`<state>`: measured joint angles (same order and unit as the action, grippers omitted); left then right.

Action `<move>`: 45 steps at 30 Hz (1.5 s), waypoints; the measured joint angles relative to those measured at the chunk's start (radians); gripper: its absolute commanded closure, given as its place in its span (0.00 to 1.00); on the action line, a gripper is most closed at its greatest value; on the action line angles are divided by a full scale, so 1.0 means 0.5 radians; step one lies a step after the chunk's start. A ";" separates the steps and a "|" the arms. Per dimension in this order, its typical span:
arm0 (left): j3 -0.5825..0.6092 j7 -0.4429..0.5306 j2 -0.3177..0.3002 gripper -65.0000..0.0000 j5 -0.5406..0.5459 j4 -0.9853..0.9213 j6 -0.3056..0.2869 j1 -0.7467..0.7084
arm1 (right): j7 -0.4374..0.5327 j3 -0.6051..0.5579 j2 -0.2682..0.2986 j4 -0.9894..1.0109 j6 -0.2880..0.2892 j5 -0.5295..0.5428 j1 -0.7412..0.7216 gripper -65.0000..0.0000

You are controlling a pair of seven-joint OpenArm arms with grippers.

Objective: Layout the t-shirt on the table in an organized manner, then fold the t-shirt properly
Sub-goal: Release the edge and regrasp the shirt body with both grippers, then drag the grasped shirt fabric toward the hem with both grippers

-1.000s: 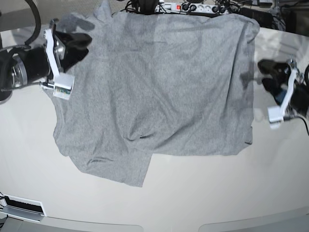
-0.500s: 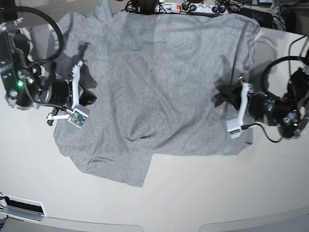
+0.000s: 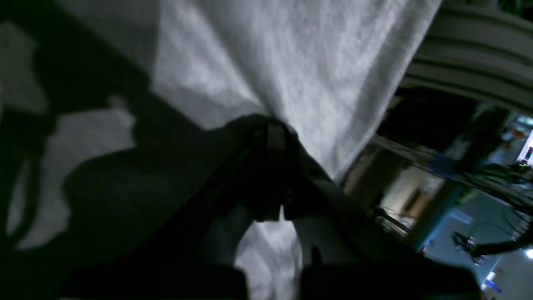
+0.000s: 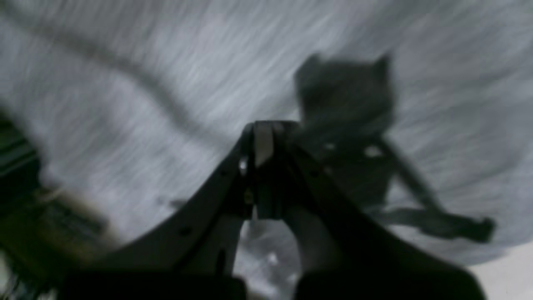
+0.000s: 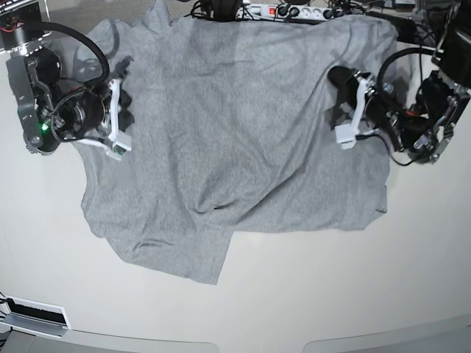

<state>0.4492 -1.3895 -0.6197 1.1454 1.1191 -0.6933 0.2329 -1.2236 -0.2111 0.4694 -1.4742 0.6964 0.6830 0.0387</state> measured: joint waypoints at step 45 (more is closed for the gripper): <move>-0.011 0.192 0.001 1.00 -0.072 0.003 -0.037 -0.144 | -0.095 0.005 0.039 0.221 0.000 0.224 -0.275 1.00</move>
<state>0.4438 -1.2934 -0.6193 1.1091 1.1206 -0.7116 0.1608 -1.2713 -0.2089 0.4889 -1.3636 0.6964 0.7948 -0.0986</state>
